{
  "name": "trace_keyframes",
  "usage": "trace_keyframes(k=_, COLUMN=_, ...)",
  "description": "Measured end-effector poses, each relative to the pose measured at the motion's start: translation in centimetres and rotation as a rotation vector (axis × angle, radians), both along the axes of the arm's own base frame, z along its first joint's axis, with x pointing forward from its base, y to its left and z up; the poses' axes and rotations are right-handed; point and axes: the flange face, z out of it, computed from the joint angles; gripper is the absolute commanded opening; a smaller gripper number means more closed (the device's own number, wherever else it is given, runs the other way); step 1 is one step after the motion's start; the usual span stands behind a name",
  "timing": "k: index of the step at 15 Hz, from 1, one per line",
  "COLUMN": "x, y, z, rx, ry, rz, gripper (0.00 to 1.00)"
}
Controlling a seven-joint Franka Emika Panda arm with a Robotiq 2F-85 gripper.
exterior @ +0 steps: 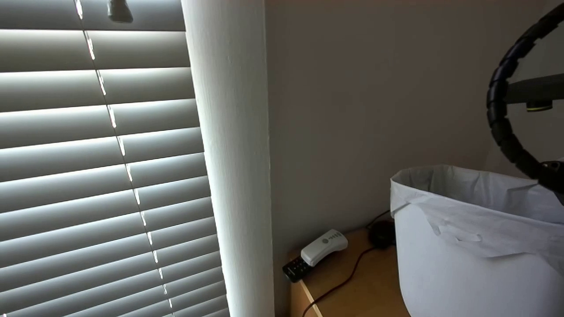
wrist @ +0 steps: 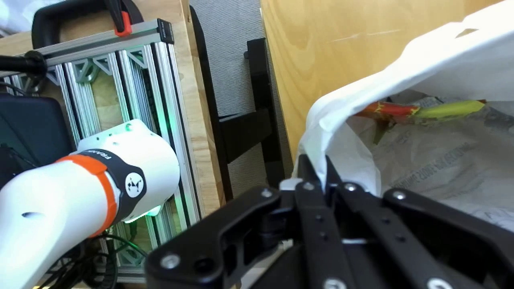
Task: Turn the waste bin on the worktop clockwise once
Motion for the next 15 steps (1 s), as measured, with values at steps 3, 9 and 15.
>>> trace_keyframes(k=3, x=-0.5, y=0.6, z=-0.2, rx=-0.016, ry=0.01, rz=-0.027, gripper=0.01)
trace_keyframes(k=9, x=-0.5, y=1.3, z=-0.6, rx=-0.023, ry=0.02, rz=-0.019, gripper=0.3)
trace_keyframes(k=15, x=-0.4, y=1.2, z=-2.1, rx=-0.022, ry=0.074, rz=-0.028, gripper=0.71)
